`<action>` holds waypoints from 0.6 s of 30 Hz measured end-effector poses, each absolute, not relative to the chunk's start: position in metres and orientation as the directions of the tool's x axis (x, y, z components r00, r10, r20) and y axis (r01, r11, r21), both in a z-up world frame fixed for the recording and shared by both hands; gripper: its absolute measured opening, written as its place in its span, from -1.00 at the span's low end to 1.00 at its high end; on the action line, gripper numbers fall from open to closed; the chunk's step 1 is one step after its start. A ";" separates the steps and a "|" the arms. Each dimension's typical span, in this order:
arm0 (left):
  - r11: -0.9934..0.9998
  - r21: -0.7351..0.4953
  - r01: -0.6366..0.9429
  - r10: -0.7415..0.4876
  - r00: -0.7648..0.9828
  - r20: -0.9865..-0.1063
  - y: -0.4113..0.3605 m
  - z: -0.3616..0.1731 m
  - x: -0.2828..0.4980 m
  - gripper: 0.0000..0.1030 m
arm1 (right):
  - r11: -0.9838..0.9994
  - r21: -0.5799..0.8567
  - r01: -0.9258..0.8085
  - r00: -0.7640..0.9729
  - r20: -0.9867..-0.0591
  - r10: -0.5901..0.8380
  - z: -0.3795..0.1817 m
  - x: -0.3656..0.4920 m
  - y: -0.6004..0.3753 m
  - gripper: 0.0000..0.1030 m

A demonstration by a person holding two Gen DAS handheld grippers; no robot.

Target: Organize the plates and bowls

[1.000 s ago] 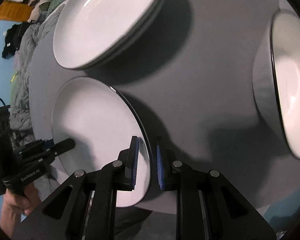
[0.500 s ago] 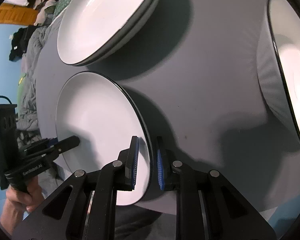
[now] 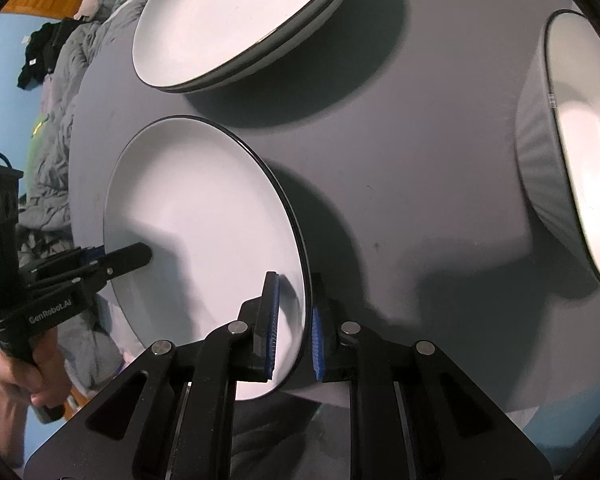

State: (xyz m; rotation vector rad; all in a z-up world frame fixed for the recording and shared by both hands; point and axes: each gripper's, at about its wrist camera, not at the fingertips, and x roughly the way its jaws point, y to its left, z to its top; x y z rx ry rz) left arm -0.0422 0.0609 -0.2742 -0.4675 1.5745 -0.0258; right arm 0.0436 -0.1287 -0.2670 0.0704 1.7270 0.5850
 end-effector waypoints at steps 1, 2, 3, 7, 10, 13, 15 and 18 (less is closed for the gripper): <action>0.913 -0.302 -0.274 -0.310 0.014 -0.950 0.060 -0.271 -0.041 -0.59 | 0.870 0.415 -0.266 -0.247 -0.902 0.355 -0.263 0.045 -0.130 -0.72; 0.913 -0.303 -0.273 -0.312 0.011 -0.950 0.059 -0.268 -0.040 -0.59 | 0.871 0.414 -0.265 -0.244 -0.902 0.355 -0.260 0.046 -0.131 -0.72; 0.913 -0.304 -0.271 -0.314 0.010 -0.949 0.059 -0.265 -0.039 -0.59 | 0.872 0.413 -0.263 -0.239 -0.903 0.356 -0.257 0.048 -0.129 -0.72; 0.915 -0.311 -0.256 -0.318 0.016 -0.948 0.058 -0.250 -0.029 -0.59 | 0.874 0.411 -0.258 -0.226 -0.905 0.359 -0.243 0.057 -0.133 -0.73; 0.915 -0.318 -0.248 -0.321 0.026 -0.947 0.059 -0.237 -0.019 -0.59 | 0.877 0.408 -0.252 -0.213 -0.908 0.361 -0.232 0.066 -0.135 -0.73; 0.913 -0.326 -0.245 -0.327 0.040 -0.944 0.061 -0.227 -0.007 -0.59 | 0.878 0.411 -0.247 -0.203 -0.908 0.368 -0.224 0.078 -0.137 -0.73; 0.913 -0.330 -0.239 -0.328 0.052 -0.943 0.064 -0.220 0.004 -0.59 | 0.877 0.416 -0.241 -0.198 -0.905 0.375 -0.222 0.087 -0.138 -0.73; 0.915 -0.332 -0.229 -0.326 0.064 -0.943 0.068 -0.215 0.019 -0.59 | 0.875 0.422 -0.235 -0.185 -0.904 0.386 -0.218 0.103 -0.134 -0.73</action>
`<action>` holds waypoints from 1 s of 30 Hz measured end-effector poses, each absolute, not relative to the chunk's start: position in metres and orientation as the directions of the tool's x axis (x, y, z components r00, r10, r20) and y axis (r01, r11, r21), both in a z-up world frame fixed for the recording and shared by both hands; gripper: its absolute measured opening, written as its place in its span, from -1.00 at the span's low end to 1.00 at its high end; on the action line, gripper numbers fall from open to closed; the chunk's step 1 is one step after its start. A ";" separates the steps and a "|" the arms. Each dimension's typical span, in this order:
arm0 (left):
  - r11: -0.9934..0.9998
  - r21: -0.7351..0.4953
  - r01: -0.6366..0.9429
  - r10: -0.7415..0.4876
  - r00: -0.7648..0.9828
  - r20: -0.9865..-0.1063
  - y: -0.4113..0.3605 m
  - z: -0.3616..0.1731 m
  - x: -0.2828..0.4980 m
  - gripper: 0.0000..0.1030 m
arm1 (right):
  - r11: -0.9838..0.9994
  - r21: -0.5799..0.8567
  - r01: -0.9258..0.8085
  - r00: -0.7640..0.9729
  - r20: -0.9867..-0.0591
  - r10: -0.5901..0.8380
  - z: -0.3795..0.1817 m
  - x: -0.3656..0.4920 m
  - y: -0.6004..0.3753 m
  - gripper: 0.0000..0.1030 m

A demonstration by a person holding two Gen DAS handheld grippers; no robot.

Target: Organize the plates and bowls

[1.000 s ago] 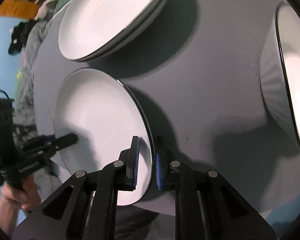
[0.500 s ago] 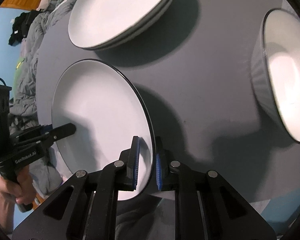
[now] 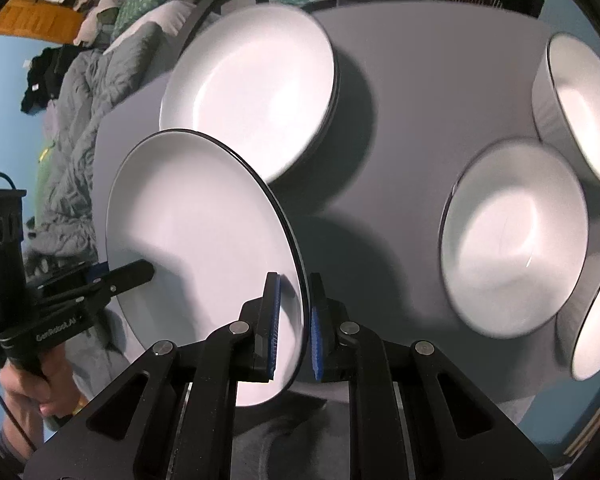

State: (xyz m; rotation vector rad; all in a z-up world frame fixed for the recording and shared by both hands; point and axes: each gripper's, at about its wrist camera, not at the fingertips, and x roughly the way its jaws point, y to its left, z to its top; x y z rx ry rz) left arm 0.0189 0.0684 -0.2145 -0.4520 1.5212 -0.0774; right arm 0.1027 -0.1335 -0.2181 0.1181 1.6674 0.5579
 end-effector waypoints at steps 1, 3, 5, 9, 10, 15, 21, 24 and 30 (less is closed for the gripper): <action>0.917 -0.330 -0.225 -0.323 0.071 -0.944 0.070 -0.213 0.024 -0.59 | 0.875 0.422 -0.237 -0.180 -0.904 0.387 -0.218 0.108 -0.130 -0.73; 0.920 -0.325 -0.220 -0.315 0.077 -0.946 0.074 -0.211 0.034 -0.59 | 0.876 0.417 -0.244 -0.169 -0.907 0.385 -0.215 0.115 -0.126 -0.73; 0.921 -0.319 -0.222 -0.309 0.081 -0.948 0.079 -0.213 0.047 -0.59 | 0.877 0.409 -0.253 -0.160 -0.911 0.380 -0.215 0.125 -0.120 -0.73; 0.922 -0.315 -0.225 -0.304 0.082 -0.949 0.083 -0.219 0.069 -0.59 | 0.879 0.401 -0.259 -0.156 -0.915 0.372 -0.217 0.145 -0.109 -0.73; 0.922 -0.312 -0.227 -0.303 0.077 -0.950 0.085 -0.222 0.074 -0.59 | 0.880 0.399 -0.259 -0.154 -0.916 0.371 -0.219 0.150 -0.107 -0.73; 0.922 -0.298 -0.248 -0.290 0.067 -0.955 0.086 -0.235 0.096 -0.58 | 0.881 0.398 -0.256 -0.167 -0.916 0.365 -0.230 0.166 -0.089 -0.73; 0.922 -0.275 -0.271 -0.273 0.047 -0.961 0.094 -0.248 0.120 -0.57 | 0.880 0.408 -0.243 -0.197 -0.909 0.366 -0.242 0.183 -0.085 -0.73; 0.923 -0.263 -0.281 -0.264 0.034 -0.964 0.096 -0.254 0.128 -0.56 | 0.882 0.410 -0.233 -0.210 -0.907 0.366 -0.248 0.190 -0.086 -0.73; 0.932 -0.236 -0.275 -0.239 0.022 -0.971 0.094 -0.260 0.136 -0.56 | 0.883 0.422 -0.205 -0.234 -0.897 0.375 -0.257 0.199 -0.090 -0.73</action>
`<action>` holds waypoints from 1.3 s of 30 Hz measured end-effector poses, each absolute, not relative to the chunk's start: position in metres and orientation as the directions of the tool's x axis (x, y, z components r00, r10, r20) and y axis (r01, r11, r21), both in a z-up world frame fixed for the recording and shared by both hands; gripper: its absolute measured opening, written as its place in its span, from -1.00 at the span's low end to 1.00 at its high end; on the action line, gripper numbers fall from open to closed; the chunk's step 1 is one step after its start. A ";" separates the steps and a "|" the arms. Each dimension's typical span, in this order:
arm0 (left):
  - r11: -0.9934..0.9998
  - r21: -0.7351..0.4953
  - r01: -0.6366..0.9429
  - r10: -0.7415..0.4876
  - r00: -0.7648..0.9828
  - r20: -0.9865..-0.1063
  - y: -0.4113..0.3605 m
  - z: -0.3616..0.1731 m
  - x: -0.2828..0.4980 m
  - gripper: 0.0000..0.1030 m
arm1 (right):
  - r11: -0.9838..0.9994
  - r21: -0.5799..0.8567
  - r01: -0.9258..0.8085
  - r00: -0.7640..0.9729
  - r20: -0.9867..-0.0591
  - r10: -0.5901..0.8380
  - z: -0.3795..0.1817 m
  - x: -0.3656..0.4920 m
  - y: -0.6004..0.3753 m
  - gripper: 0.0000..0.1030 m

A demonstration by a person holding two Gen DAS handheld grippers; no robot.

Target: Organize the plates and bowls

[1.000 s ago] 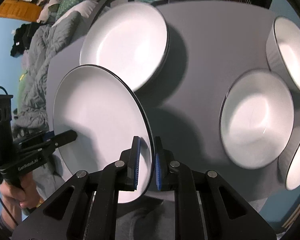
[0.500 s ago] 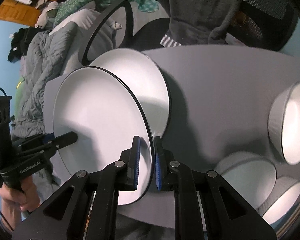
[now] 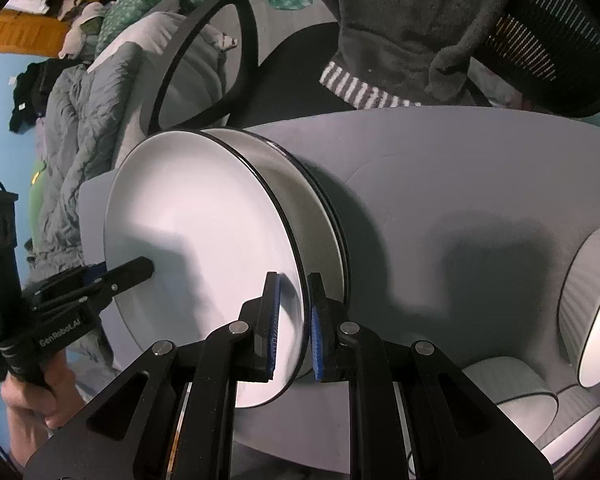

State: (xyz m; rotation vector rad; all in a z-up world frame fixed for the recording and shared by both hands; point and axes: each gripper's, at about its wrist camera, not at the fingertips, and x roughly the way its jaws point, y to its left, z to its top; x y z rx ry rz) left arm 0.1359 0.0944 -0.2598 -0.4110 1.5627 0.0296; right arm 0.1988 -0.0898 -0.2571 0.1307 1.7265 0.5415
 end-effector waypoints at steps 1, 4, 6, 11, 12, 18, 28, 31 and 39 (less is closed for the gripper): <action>0.933 -0.233 -0.275 -0.237 0.020 -0.971 0.095 -0.261 0.136 -0.56 | 0.883 0.426 -0.198 -0.239 -0.894 0.378 -0.258 0.199 -0.090 -0.73; 0.929 -0.236 -0.286 -0.245 0.006 -0.970 0.096 -0.266 0.136 -0.54 | 0.887 0.418 -0.196 -0.242 -0.897 0.369 -0.260 0.200 -0.091 -0.73; 0.931 -0.233 -0.280 -0.241 0.004 -0.970 0.095 -0.266 0.137 -0.54 | 0.890 0.411 -0.198 -0.237 -0.901 0.364 -0.258 0.201 -0.091 -0.73; 0.946 -0.199 -0.258 -0.206 -0.002 -0.979 0.088 -0.266 0.139 -0.54 | 0.902 0.382 -0.199 -0.252 -0.910 0.330 -0.253 0.204 -0.088 -0.42; 0.946 -0.196 -0.258 -0.203 -0.002 -0.979 0.087 -0.266 0.139 -0.52 | 0.903 0.379 -0.201 -0.255 -0.910 0.326 -0.252 0.204 -0.086 -0.35; 0.936 -0.198 -0.290 -0.206 0.005 -0.979 0.088 -0.267 0.138 -0.46 | 0.912 0.339 -0.229 -0.248 -0.927 0.282 -0.249 0.202 -0.078 -0.18; 0.925 -0.208 -0.318 -0.208 0.032 -0.978 0.091 -0.259 0.131 -0.21 | 0.926 0.343 -0.161 -0.275 -0.916 0.292 -0.245 0.199 -0.081 0.05; 0.920 -0.217 -0.326 -0.213 0.049 -0.976 0.091 -0.254 0.127 -0.08 | 0.932 0.331 -0.148 -0.271 -0.920 0.283 -0.242 0.197 -0.082 0.05; 0.898 -0.249 -0.363 -0.230 0.097 -0.968 0.093 -0.236 0.113 0.04 | 0.933 0.338 -0.123 -0.226 -0.925 0.305 -0.225 0.192 -0.090 0.22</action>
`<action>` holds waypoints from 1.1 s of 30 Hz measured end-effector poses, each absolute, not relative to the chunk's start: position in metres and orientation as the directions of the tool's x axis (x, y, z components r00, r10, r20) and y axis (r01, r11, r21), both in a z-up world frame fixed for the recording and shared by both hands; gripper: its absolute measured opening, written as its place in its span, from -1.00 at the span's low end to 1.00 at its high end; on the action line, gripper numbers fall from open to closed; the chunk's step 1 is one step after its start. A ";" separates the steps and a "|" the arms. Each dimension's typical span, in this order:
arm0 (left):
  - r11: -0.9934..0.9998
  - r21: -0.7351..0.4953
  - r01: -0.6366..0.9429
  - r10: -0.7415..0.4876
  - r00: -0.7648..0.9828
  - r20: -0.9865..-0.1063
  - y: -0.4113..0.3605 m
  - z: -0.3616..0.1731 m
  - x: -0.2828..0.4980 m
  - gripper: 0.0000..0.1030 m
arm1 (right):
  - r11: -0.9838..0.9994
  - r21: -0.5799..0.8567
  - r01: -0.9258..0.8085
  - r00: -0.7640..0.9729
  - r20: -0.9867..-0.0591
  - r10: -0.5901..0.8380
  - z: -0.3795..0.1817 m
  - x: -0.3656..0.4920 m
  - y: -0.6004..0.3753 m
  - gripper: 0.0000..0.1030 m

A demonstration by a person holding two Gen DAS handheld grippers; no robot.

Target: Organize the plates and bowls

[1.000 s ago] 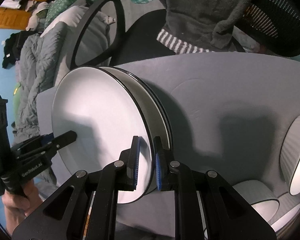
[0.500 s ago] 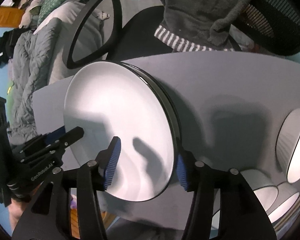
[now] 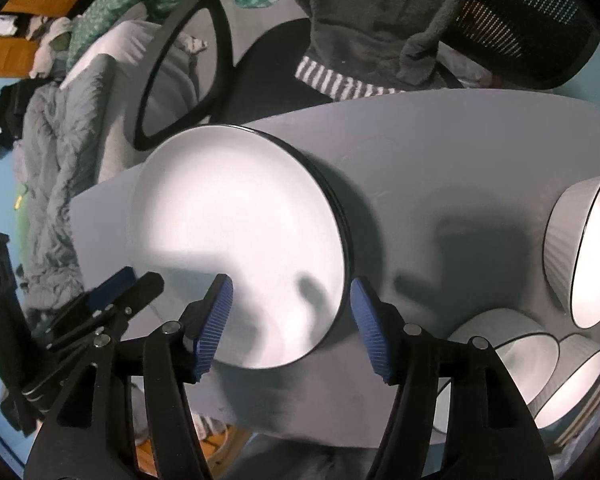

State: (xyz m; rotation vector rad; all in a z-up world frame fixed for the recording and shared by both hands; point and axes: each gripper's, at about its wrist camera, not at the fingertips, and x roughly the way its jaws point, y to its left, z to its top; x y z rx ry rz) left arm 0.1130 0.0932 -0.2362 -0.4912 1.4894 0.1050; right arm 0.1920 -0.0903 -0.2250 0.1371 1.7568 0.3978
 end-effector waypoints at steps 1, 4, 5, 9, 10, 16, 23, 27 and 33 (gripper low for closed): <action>0.896 -0.253 -0.365 -0.230 0.105 -0.967 0.093 -0.233 0.111 0.04 | 0.935 0.330 -0.132 -0.213 -0.930 0.298 -0.222 0.191 -0.091 0.22; 0.897 -0.250 -0.364 -0.211 0.144 -0.967 0.092 -0.216 0.105 0.14 | 0.941 0.287 -0.178 -0.158 -0.952 0.260 -0.206 0.186 -0.091 0.22; 0.898 -0.250 -0.361 -0.203 0.162 -0.966 0.091 -0.209 0.102 0.18 | 0.942 0.277 -0.189 -0.143 -0.957 0.253 -0.202 0.185 -0.091 0.22; 0.906 -0.253 -0.340 -0.175 0.243 -0.954 0.087 -0.177 0.092 0.34 | 0.947 0.192 -0.257 -0.041 -0.981 0.188 -0.176 0.177 -0.094 0.34; 0.909 -0.252 -0.333 -0.167 0.262 -0.950 0.085 -0.168 0.090 0.34 | 0.948 0.159 -0.276 -0.005 -0.986 0.164 -0.167 0.174 -0.095 0.34; 0.926 -0.239 -0.292 -0.124 0.363 -0.923 0.076 -0.124 0.073 0.43 | 0.946 0.081 -0.313 0.141 -0.981 0.131 -0.126 0.163 -0.102 0.35; 0.950 -0.206 -0.237 -0.082 0.445 -0.892 0.062 -0.078 0.053 0.47 | 0.944 -0.006 -0.330 0.326 -0.939 0.108 -0.073 0.143 -0.109 0.35; 0.957 -0.193 -0.215 -0.062 0.501 -0.863 0.057 -0.054 0.041 0.55 | 0.947 -0.028 -0.321 0.391 -0.914 0.105 -0.051 0.133 -0.113 0.35; 0.955 -0.222 -0.195 -0.085 0.540 -0.838 0.053 -0.031 0.026 0.56 | 0.952 0.000 -0.308 0.394 -0.910 0.127 -0.031 0.118 -0.114 0.35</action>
